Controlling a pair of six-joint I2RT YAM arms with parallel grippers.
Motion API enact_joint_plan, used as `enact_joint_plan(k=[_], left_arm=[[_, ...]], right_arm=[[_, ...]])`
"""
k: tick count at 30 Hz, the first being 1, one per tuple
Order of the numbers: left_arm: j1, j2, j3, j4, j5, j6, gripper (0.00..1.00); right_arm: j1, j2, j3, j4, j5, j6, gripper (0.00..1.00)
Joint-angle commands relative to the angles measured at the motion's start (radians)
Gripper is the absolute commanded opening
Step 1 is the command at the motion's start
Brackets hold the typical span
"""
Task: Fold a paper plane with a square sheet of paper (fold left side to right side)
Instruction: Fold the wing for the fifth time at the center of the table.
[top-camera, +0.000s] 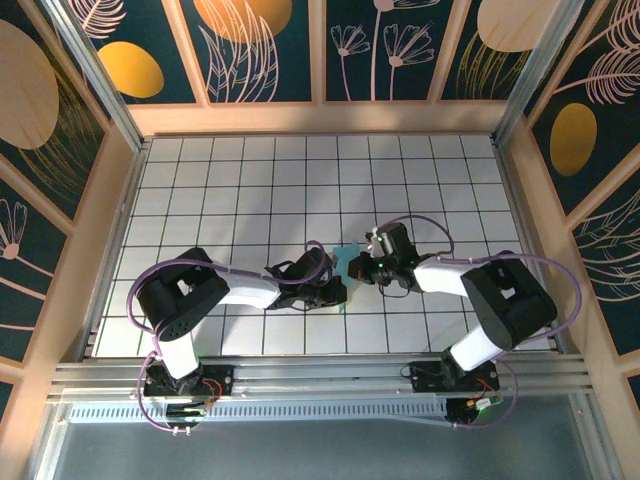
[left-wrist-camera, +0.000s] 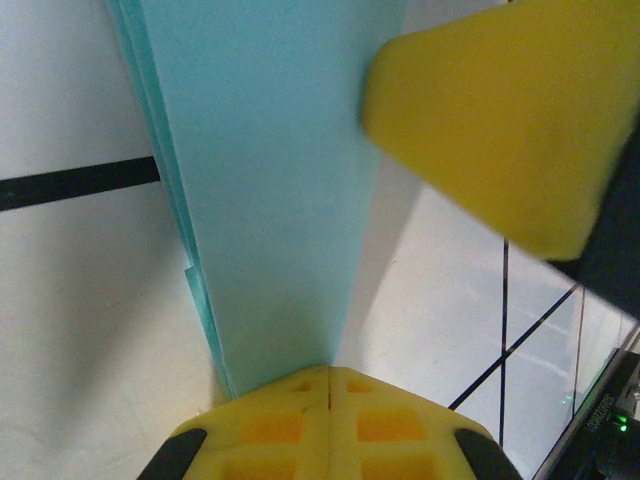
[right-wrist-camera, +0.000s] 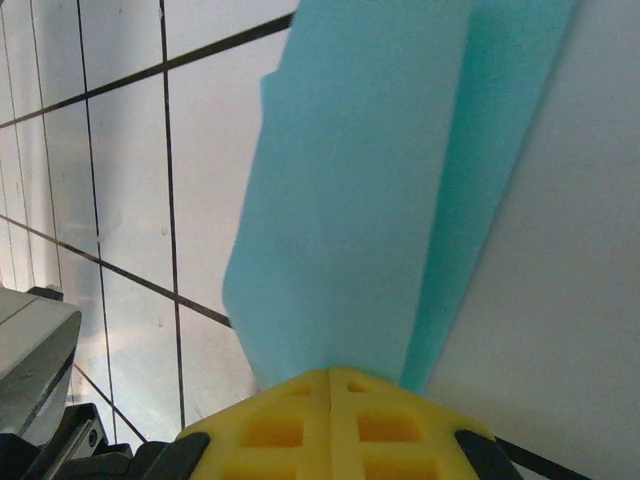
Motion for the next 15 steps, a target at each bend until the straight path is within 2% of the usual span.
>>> enact_joint_plan(k=[1, 15], left_arm=[[-0.003, 0.048, -0.012, -0.156, -0.070, 0.023, 0.00], [-0.003, 0.047, -0.005, -0.188, -0.084, 0.031, 0.00]], right_arm=[[0.016, 0.029, -0.007, 0.052, -0.014, 0.014, 0.00], [0.015, 0.083, 0.031, -0.003, 0.054, -0.023, 0.00]])
